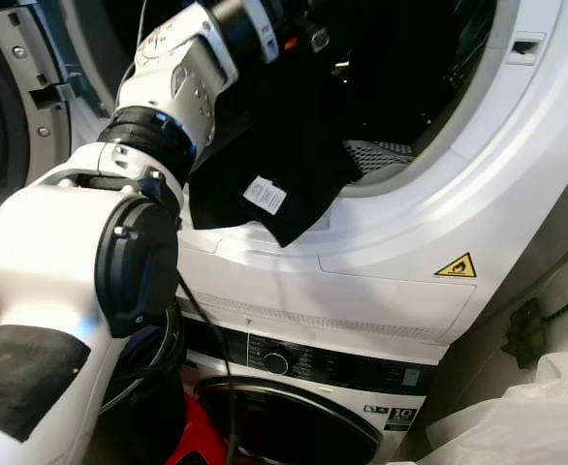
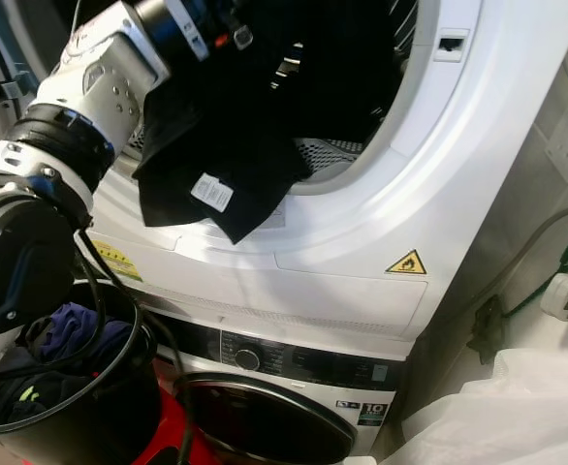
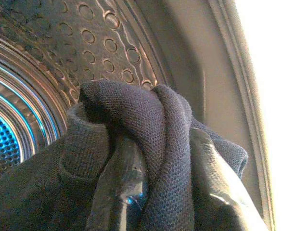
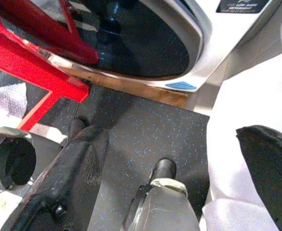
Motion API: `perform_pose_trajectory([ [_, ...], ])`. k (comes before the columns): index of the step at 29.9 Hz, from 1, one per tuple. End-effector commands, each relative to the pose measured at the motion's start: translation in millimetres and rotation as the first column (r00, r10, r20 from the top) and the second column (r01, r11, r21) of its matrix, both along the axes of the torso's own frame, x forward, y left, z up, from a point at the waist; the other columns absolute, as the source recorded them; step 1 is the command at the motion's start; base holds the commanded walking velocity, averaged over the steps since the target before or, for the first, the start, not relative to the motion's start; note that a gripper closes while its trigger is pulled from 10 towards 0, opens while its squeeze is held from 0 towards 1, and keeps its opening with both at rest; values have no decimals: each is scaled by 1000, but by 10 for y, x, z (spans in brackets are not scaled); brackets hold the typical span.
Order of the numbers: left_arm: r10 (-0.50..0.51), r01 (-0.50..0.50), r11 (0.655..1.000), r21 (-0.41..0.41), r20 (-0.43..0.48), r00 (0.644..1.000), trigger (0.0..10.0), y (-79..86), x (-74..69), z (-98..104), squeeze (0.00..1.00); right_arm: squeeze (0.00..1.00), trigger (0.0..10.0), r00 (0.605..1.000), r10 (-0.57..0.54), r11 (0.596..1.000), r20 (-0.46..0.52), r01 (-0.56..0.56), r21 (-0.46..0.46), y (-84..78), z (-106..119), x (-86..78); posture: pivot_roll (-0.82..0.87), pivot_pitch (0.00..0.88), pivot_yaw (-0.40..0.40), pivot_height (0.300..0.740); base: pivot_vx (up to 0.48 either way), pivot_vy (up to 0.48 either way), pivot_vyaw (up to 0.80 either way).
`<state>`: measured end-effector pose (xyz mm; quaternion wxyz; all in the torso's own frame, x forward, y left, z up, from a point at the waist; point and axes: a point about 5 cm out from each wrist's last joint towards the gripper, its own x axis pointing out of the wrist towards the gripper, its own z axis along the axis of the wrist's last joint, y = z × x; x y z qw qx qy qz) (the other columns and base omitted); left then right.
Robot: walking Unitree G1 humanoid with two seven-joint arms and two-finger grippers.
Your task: Clothes washing
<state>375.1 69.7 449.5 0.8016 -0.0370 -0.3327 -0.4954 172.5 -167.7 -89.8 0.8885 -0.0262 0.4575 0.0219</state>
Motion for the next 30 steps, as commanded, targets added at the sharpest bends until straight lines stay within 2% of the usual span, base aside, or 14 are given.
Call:
perform_pose_trajectory([
  [1,30,-30,999,22,7,1000,10000,14,7,-2,0,0,10000,1000,-15,1000,0,15,4,3,-9,-24,-59,0,76,740,0,0,0],
  [2,30,-30,999,22,7,1000,10000,14,7,-2,0,0,10000,1000,-15,1000,0,15,4,3,-9,-24,-59,0,76,740,0,0,0],
  [5,32,-9,981,196,-116,993,10000,53,155,-497,0,0,10000,1000,-10,1000,-13,11,10,36,-30,-66,-37,0,70,740,0,0,0],
  [6,32,-9,981,196,-116,993,10000,53,155,-497,0,0,10000,1000,-10,1000,-13,11,10,36,-30,-66,-37,0,70,740,0,0,0],
  [9,43,6,962,272,-173,984,10000,148,207,-746,0,0,10000,1000,-11,1000,-17,11,14,52,-34,-72,-22,0,62,740,0,0,0],
  [12,50,3,961,276,-185,982,10000,182,218,-784,0,0,10000,1000,-10,1000,-17,10,14,55,-34,-72,-22,0,62,740,0,0,0],
  [14,128,-71,956,285,-185,974,10000,347,251,-792,0,0,10000,1000,0,1000,-18,0,15,63,-32,-64,2,0,53,740,0,0,0],
  [18,208,-158,951,265,-172,963,10000,463,273,-742,0,0,10000,1000,7,1000,-14,-7,16,70,-23,-40,10,0,50,740,0,0,0],
  [19,236,-187,945,268,-162,958,10000,491,279,-736,153,0,10000,1000,9,1000,-13,-8,16,75,-20,-33,11,0,50,740,0,0,0],
  [20,265,-217,939,268,-156,952,10000,517,287,-731,420,0,10000,1000,10,1000,-12,-10,17,81,-18,-27,13,0,48,740,0,0,0],
  [21,281,-234,934,269,-152,948,10000,532,292,-729,420,0,10000,1000,11,1000,-12,-11,17,84,-17,-24,13,0,48,740,0,0,0],
  [23,327,-280,921,271,-149,933,10000,572,306,-725,1000,0,10000,1000,14,1000,-12,-14,19,96,-15,-18,14,0,47,740,0,0,0],
  [26,358,-314,912,265,-138,923,10000,636,307,-695,1000,0,10000,1000,13,1000,-10,-13,22,107,-11,-8,13,0,45,740,0,0,0],
  [30,454,-405,865,298,-119,883,10000,702,329,-654,1000,0,10000,1000,18,1000,-11,-18,20,98,-9,-2,16,0,43,740,0,0,0],
])
